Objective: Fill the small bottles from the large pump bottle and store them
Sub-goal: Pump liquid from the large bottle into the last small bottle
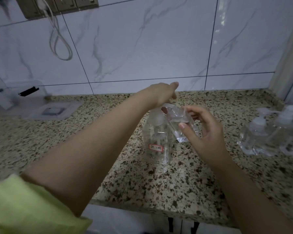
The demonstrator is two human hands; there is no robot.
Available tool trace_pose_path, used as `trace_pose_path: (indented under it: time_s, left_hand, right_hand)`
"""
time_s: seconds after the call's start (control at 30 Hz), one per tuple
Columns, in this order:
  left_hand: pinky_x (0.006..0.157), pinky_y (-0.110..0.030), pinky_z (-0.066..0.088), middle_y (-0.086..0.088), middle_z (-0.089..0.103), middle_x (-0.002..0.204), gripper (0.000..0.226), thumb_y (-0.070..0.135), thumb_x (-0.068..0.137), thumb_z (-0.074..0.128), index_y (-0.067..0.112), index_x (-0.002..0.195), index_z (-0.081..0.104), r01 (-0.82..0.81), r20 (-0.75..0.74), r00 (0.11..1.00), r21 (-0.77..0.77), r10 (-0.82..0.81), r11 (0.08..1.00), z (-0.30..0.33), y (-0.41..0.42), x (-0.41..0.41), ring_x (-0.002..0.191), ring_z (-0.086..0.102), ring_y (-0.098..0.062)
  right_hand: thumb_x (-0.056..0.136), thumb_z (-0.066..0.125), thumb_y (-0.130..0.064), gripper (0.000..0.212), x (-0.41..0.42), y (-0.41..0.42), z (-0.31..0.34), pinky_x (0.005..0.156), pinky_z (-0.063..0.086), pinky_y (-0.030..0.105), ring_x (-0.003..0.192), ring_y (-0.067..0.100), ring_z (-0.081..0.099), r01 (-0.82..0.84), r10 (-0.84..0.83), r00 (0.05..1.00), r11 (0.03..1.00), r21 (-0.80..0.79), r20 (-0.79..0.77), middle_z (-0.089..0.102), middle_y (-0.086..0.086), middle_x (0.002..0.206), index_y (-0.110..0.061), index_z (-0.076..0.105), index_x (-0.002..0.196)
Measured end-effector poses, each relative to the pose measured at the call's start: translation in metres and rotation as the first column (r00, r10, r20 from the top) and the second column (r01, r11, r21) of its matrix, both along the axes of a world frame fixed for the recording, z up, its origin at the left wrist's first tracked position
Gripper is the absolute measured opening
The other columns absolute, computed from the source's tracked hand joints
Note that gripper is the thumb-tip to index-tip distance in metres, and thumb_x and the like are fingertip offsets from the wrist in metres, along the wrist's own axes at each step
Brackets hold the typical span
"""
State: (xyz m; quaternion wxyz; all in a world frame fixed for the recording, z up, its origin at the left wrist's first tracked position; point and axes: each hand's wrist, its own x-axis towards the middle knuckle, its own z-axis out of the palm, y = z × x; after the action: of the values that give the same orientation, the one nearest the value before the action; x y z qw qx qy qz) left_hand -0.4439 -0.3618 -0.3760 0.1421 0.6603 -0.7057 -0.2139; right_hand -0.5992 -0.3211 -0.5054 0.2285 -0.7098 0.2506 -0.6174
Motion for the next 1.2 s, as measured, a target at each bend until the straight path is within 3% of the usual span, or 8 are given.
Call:
trace_pose_path:
  time_s: [0.2, 0.33, 0.4, 0.53, 0.7, 0.83, 1.2]
  left_hand:
    - [0.092, -0.034, 0.035, -0.011, 0.060, 0.135, 0.065, 0.049, 0.107, 0.013, 0.018, 0.120, 0.069, -0.005, 0.056, 0.998, 0.006, 0.004, 1.000, -0.0014, 0.0016, -0.0040, 0.119, 0.055, -0.025]
    - [0.101, -0.037, 0.037, -0.012, 0.055, 0.139, 0.066, 0.050, 0.106, 0.014, 0.016, 0.123, 0.068, -0.023, 0.097, 0.995, 0.064, 0.016, 0.998, -0.0013, 0.0039, -0.0056, 0.120, 0.055, -0.028]
    - [0.094, -0.035, 0.039, -0.011, 0.061, 0.132, 0.067, 0.052, 0.106, 0.014, 0.017, 0.121, 0.068, -0.008, 0.103, 0.995, 0.016, 0.006, 1.000, 0.0017, 0.0030, -0.0063, 0.110, 0.060, -0.024]
    - [0.086, -0.035, 0.036, -0.008, 0.064, 0.125, 0.067, 0.054, 0.105, 0.013, 0.021, 0.116, 0.070, 0.006, 0.052, 0.999, -0.021, -0.005, 1.000, 0.0000, 0.0002, -0.0002, 0.093, 0.063, -0.015]
    - [0.096, -0.036, 0.033, -0.011, 0.057, 0.137, 0.067, 0.052, 0.106, 0.014, 0.018, 0.119, 0.070, -0.007, 0.091, 0.996, 0.023, 0.005, 1.000, -0.0039, 0.0028, -0.0027, 0.122, 0.053, -0.025]
    - [0.091, -0.034, 0.033, -0.009, 0.060, 0.133, 0.065, 0.053, 0.106, 0.016, 0.019, 0.121, 0.069, -0.018, 0.066, 0.998, 0.000, 0.018, 1.000, -0.0037, 0.0026, -0.0048, 0.119, 0.054, -0.024]
    - [0.093, -0.035, 0.031, -0.010, 0.062, 0.133, 0.068, 0.051, 0.106, 0.012, 0.018, 0.122, 0.069, 0.000, 0.068, 0.998, 0.008, -0.001, 1.000, 0.0043, -0.0022, -0.0018, 0.124, 0.051, -0.025]
  right_hand:
    - [0.090, 0.069, -0.030, 0.037, 0.0002, 0.0010, 0.0008, 0.097, 0.051, 0.030, 0.109, 0.013, 0.062, -0.009, 0.009, 1.000, 1.000, 0.007, 0.012, 0.065, -0.013, 0.114, -0.019, 0.060, 0.124]
    - [0.090, 0.069, -0.031, 0.037, -0.0002, 0.0015, 0.0004, 0.097, 0.051, 0.031, 0.110, 0.013, 0.062, -0.013, 0.013, 1.000, 1.000, 0.021, -0.012, 0.064, -0.016, 0.114, -0.019, 0.060, 0.124]
    - [0.090, 0.068, -0.032, 0.037, -0.0004, 0.0011, 0.0003, 0.098, 0.051, 0.030, 0.110, 0.012, 0.061, -0.015, 0.015, 1.000, 1.000, 0.020, 0.004, 0.063, -0.021, 0.114, -0.020, 0.060, 0.124]
    - [0.090, 0.069, -0.031, 0.037, 0.0001, 0.0019, 0.0020, 0.097, 0.052, 0.033, 0.109, 0.014, 0.062, -0.010, 0.010, 1.000, 1.000, 0.014, 0.004, 0.065, -0.014, 0.114, -0.019, 0.060, 0.124]
    - [0.090, 0.069, -0.030, 0.036, -0.0002, 0.0006, 0.0016, 0.095, 0.054, 0.041, 0.108, 0.017, 0.063, -0.001, 0.001, 1.000, 1.000, 0.015, -0.008, 0.067, -0.008, 0.114, -0.018, 0.061, 0.124]
    - [0.090, 0.069, -0.030, 0.036, -0.0007, 0.0020, 0.0013, 0.096, 0.054, 0.039, 0.108, 0.016, 0.063, 0.004, -0.004, 1.000, 1.000, 0.012, -0.005, 0.066, -0.011, 0.114, -0.019, 0.061, 0.124]
    - [0.090, 0.069, -0.030, 0.036, 0.0006, 0.0008, 0.0025, 0.096, 0.053, 0.036, 0.109, 0.014, 0.063, 0.006, -0.006, 1.000, 1.000, 0.007, -0.005, 0.066, -0.010, 0.115, -0.018, 0.061, 0.123]
